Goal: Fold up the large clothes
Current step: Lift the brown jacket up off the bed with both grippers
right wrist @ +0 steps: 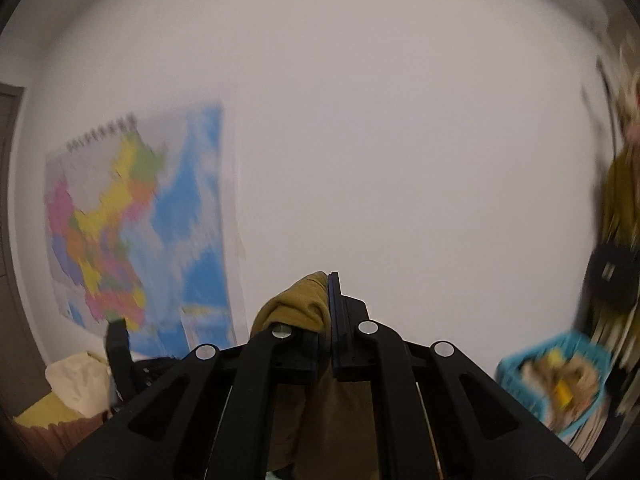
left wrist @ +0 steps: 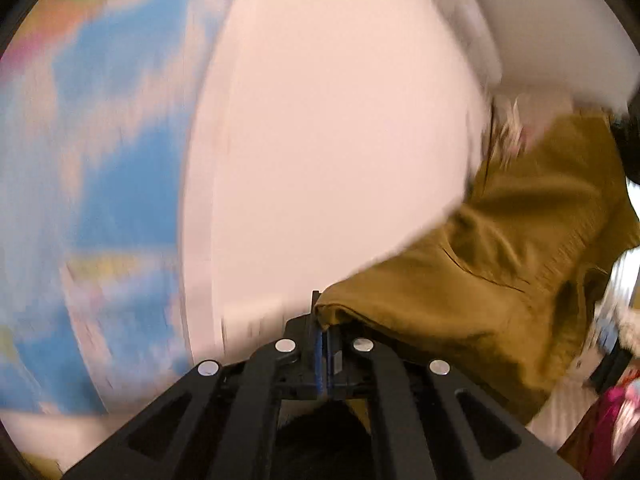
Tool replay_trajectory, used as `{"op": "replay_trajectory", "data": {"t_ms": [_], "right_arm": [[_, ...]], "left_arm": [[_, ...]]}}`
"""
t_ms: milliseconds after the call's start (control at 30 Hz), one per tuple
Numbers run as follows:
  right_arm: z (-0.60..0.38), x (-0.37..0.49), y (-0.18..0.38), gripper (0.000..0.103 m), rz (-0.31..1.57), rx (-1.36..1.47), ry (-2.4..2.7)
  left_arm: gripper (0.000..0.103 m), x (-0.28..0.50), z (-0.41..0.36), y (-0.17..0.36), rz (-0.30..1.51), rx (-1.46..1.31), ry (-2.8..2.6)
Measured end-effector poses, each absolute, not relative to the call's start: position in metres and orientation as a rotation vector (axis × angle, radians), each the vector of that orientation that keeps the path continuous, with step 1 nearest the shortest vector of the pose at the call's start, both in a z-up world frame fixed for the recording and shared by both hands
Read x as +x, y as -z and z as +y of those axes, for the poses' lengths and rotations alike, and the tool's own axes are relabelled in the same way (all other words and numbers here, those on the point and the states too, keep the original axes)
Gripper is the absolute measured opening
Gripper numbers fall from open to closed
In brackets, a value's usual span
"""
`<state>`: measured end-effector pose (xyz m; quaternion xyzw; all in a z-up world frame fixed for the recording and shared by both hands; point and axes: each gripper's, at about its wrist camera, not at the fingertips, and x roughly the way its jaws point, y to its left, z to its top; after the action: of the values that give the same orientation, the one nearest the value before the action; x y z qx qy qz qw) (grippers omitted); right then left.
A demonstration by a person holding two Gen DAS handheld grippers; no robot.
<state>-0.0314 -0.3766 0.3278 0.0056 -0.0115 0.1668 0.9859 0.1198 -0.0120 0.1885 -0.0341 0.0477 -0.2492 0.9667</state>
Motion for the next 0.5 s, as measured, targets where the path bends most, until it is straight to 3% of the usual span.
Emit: {"op": "replay_trajectory", "data": {"t_ms": [200, 500], "right_arm": [[-0.375, -0.125, -0.372, 0.004, -0.153, -0.021, -0.408], [-0.349, -0.215, -0.365, 0.005, -0.147, -0.012, -0.670]], "left_arm": [[0.000, 0.008, 0.017, -0.275, -0.080, -0.082, 0.496], [0.000, -0.188, 0.086, -0.301, -0.177, 0.019, 0.341]]}}
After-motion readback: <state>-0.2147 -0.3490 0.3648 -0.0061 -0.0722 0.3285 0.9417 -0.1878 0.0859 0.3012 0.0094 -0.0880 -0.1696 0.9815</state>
